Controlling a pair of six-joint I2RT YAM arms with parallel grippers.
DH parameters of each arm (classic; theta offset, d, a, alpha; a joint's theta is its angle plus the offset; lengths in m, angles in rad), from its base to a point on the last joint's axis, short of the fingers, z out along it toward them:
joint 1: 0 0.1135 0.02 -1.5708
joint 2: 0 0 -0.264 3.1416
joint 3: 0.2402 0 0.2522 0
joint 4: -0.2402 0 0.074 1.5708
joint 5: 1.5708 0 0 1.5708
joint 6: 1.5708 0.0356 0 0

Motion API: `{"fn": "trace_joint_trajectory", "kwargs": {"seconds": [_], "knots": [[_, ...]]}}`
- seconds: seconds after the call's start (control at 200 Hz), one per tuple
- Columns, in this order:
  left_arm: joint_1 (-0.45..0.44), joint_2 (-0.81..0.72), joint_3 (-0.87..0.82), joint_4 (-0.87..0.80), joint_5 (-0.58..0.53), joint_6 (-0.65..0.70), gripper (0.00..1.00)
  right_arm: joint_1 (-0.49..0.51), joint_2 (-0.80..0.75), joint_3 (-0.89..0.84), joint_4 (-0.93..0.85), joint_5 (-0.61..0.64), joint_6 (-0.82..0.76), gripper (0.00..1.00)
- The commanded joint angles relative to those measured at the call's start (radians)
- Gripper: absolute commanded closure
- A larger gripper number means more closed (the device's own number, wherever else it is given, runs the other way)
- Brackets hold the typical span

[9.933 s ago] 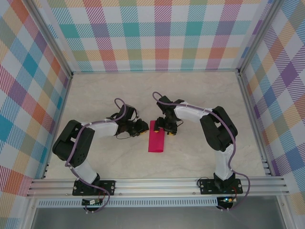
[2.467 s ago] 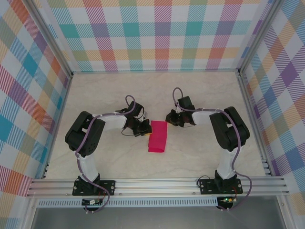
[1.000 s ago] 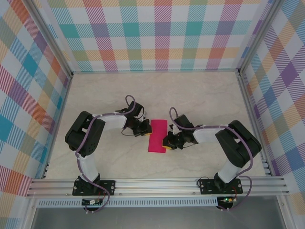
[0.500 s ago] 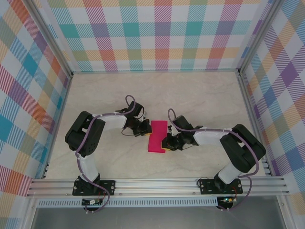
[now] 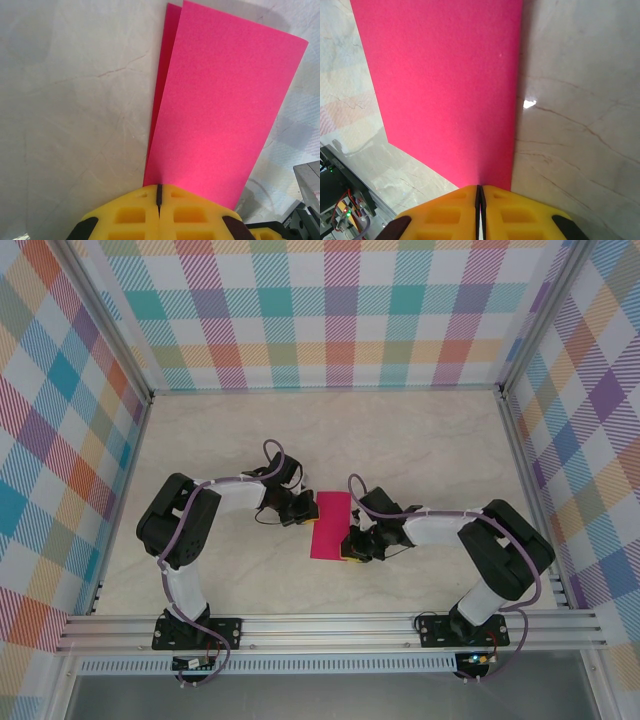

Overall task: Fold a paper plane with a square sheet of paper (pick it up from the middle)
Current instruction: Fold the square sheet of paper in half at the center of the table, then move the square sheet of paper to the center of the table.

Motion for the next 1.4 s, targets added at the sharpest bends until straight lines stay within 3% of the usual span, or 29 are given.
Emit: {"fn": "trace_joint_trajectory", "kwargs": {"seconds": [0.0,0.215,0.41,0.535,0.85,1.035,1.16,1.395], "knots": [[-0.013,0.115,-0.064,-0.177,-0.210,-0.003,1.00,0.011,0.031,-0.031,-0.084,0.030,-0.009,0.88],[-0.013,0.114,-0.060,-0.181,-0.211,0.000,1.00,0.017,-0.043,-0.036,-0.103,0.023,-0.029,0.88],[-0.013,0.113,-0.054,-0.183,-0.208,0.004,1.00,0.016,-0.129,0.077,-0.134,0.117,-0.073,0.87],[-0.013,0.102,-0.058,-0.169,-0.194,0.004,1.00,0.004,-0.046,0.165,-0.120,0.196,-0.086,0.88],[-0.013,0.077,-0.005,-0.174,-0.153,0.026,1.00,-0.039,0.171,0.295,-0.024,0.216,-0.112,0.88],[-0.013,-0.004,0.039,-0.160,-0.113,-0.004,0.98,-0.039,0.252,0.347,-0.108,0.291,-0.062,0.88],[-0.013,-0.102,0.025,-0.130,-0.151,-0.075,0.90,-0.039,0.257,0.334,-0.104,0.345,0.000,0.88],[-0.013,-0.279,-0.113,-0.077,-0.263,-0.190,0.82,-0.013,0.354,0.448,-0.060,0.258,0.130,0.89]]}}
